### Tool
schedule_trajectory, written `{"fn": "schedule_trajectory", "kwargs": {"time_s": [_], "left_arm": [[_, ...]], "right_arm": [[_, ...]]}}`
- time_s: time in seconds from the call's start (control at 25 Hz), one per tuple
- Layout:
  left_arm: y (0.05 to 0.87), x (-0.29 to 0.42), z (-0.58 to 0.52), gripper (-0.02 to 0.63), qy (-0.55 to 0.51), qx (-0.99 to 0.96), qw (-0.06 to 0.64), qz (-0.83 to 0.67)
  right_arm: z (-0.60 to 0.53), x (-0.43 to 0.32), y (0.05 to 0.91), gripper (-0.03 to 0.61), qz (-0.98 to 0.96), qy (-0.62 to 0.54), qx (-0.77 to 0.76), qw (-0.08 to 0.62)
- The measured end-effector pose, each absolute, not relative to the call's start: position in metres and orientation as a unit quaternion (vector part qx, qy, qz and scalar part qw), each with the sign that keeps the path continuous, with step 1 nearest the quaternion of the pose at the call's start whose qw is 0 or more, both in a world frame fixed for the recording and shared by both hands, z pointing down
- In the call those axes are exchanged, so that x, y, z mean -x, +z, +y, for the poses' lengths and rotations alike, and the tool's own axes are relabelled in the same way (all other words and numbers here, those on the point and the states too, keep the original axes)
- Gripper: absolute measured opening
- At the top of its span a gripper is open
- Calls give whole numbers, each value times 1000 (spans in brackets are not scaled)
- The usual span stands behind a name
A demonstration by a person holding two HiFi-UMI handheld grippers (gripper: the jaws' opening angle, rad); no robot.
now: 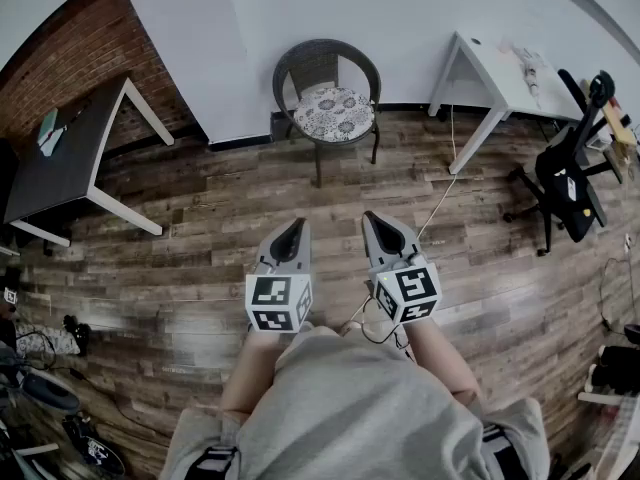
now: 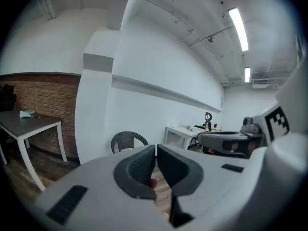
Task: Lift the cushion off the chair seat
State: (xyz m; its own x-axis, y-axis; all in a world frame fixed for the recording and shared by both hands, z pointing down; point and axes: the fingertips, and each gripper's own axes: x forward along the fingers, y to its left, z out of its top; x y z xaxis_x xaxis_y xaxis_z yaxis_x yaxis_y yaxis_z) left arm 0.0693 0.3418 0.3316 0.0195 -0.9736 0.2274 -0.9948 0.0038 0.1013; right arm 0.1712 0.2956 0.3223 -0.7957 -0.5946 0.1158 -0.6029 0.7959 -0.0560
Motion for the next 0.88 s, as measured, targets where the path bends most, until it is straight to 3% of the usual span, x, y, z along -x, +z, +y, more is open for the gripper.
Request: {"fn": "schedule_trajectory", "kwargs": {"time_s": [0.88], "left_arm": [[332,-112,341,14,39,-699,107,-706]], "right_arm": [[297,-208,327,2,-952,44,-299,53]]}}
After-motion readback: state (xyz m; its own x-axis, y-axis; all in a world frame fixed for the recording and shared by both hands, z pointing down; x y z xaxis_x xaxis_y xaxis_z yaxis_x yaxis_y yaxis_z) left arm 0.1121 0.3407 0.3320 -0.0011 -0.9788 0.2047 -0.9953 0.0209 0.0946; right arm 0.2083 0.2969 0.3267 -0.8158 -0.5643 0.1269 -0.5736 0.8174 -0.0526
